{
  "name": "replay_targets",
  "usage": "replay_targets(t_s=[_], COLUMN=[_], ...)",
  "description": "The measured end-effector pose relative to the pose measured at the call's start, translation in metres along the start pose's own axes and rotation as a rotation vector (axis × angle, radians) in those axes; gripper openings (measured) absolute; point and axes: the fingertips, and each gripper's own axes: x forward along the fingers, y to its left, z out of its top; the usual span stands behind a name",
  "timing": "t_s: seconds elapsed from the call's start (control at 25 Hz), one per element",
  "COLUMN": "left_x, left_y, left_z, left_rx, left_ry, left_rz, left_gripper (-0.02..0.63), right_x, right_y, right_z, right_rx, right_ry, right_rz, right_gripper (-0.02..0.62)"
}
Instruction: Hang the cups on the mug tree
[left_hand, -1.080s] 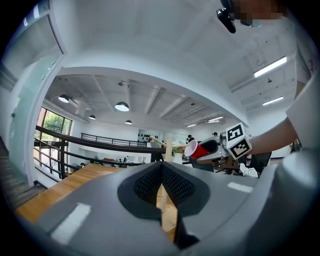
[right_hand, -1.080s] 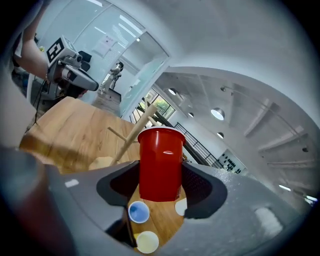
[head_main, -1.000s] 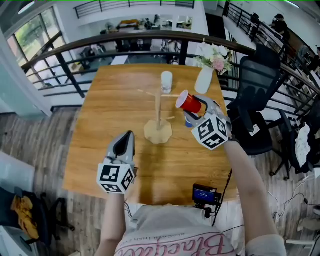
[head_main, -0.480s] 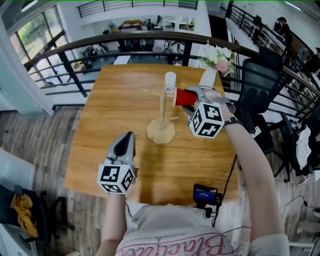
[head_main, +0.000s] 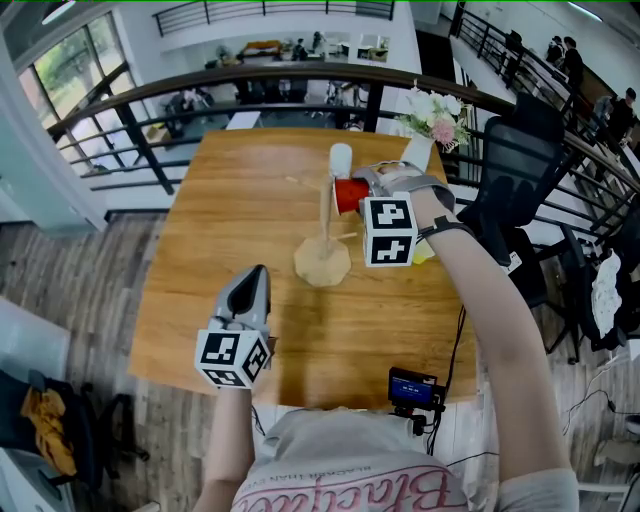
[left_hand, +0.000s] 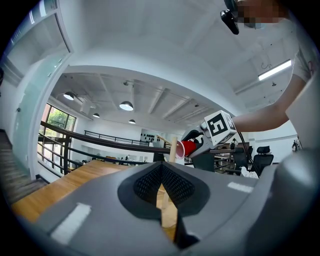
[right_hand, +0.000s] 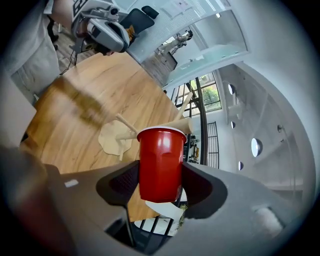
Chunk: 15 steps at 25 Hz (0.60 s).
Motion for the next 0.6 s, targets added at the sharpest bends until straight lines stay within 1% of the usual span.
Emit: replay_targets(t_s=[0.08,0.2,0.4,0.6], left_x=[0.0,-0.001,-0.002,-0.001], left_y=[0.001,0.003,0.003,0.004], left_z=[0.0,0.0,-0.002,-0.002], left_rx=[-0.005,-0.011,-0.02,-0.021], left_ry=[-0.001,-0.001,-0.001,0.0], left_rz=[0.003,0.009,0.014,0.013], left_gripper=[0.011,0.011,0.011,0.011], right_x=[0.002,0.002,-0.001,-0.009], right_y=[0.002,0.004,0.005,0.007], right_z=[-0.001,-0.001,-0.003,-0.01], right_rx=[-0.005,0.017,0.083,0.163], right_ry=[0.005,-0.005,-0.027,-0.049], right_rz=[-0.003,-0.005,-0.008,0.001], right_gripper=[0.264,0.269,0.316,0.319])
